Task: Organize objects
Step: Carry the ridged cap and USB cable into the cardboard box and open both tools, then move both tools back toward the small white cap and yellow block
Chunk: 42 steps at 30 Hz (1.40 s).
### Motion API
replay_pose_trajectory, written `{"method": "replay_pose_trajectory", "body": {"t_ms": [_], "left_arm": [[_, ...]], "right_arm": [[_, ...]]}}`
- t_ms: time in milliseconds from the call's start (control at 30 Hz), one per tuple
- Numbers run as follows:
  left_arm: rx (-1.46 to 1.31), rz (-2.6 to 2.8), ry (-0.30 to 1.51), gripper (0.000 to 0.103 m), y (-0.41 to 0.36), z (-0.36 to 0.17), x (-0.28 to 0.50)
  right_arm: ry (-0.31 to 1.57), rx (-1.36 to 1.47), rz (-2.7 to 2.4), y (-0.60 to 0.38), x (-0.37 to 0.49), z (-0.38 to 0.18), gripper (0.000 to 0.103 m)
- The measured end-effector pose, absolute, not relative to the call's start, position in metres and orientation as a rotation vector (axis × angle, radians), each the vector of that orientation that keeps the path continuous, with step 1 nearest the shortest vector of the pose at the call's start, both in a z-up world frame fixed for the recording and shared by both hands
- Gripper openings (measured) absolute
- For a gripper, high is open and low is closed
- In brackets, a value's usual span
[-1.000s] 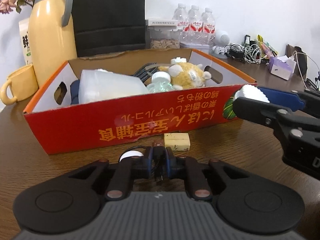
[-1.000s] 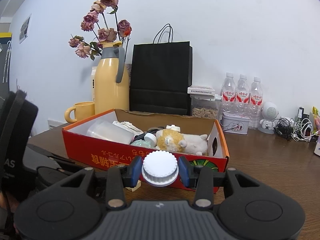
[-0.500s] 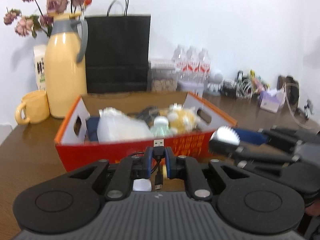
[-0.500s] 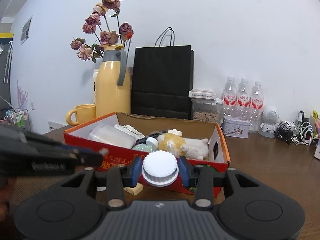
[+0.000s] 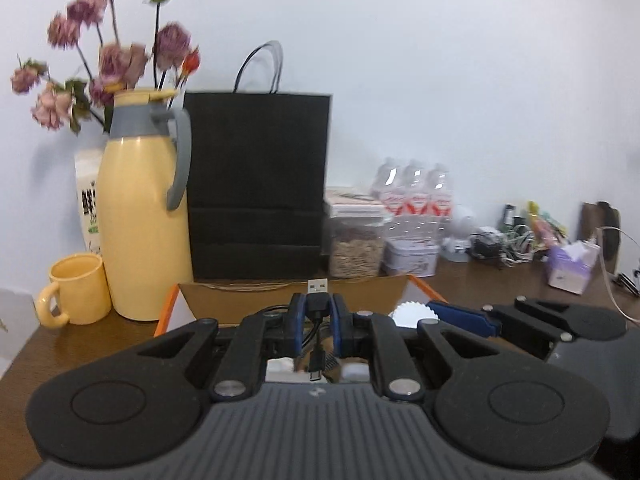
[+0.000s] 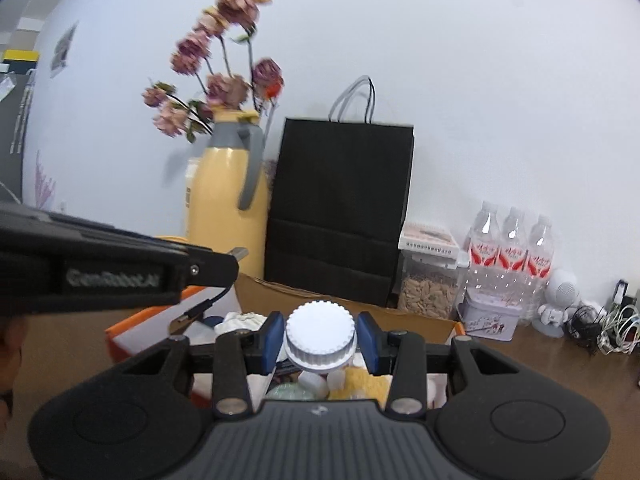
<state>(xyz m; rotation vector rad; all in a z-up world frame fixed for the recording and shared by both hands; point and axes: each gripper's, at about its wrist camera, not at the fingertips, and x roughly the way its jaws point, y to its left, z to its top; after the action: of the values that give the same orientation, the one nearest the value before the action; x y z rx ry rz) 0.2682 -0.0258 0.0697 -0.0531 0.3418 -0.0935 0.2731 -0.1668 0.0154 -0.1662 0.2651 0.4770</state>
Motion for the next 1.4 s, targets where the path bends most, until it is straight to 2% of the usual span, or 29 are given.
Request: {"method": "replay_pose_trajectory", "body": {"t_ms": [233, 500, 567, 633, 667, 700, 733, 767, 1133, 1400], "left_arm": [[-0.097, -0.07, 0.413, 0.014, -0.008, 0.049, 0.322], [-0.095, -0.053, 0.437, 0.016, -0.003, 0.038, 0.333], [-0.09, -0.052, 0.432, 0.03, -0.003, 0.038, 0.331], [-0.093, -0.041, 0.415, 0.067, -0.003, 0.039, 0.327], [-0.092, -0.029, 0.403, 0.074, -0.003, 0.04, 0.325], [-0.091, -0.021, 0.389, 0.092, -0.003, 0.041, 0.322], [-0.092, -0.013, 0.375, 0.103, -0.003, 0.042, 0.32], [-0.096, -0.003, 0.358, 0.103, -0.003, 0.042, 0.318], [-0.084, 0.02, 0.359, 0.103, -0.003, 0.044, 0.312], [-0.065, 0.021, 0.358, 0.103, -0.001, 0.048, 0.279]], "right_arm": [[0.336, -0.13, 0.461, -0.149, 0.325, 0.0, 0.039], [0.386, -0.114, 0.463, -0.151, 0.34, -0.012, 0.039], [0.39, -0.111, 0.455, -0.154, 0.339, -0.011, 0.039], [0.396, -0.109, 0.447, -0.157, 0.339, -0.01, 0.046], [0.399, -0.108, 0.439, -0.159, 0.338, -0.009, 0.062], [0.399, -0.104, 0.43, -0.161, 0.338, -0.009, 0.084], [0.397, -0.099, 0.421, -0.163, 0.337, -0.009, 0.094], [0.392, -0.088, 0.413, -0.166, 0.337, -0.009, 0.103], [0.4, -0.077, 0.386, -0.172, 0.338, -0.008, 0.103], [0.381, -0.085, 0.384, -0.182, 0.313, -0.001, 0.103]]}}
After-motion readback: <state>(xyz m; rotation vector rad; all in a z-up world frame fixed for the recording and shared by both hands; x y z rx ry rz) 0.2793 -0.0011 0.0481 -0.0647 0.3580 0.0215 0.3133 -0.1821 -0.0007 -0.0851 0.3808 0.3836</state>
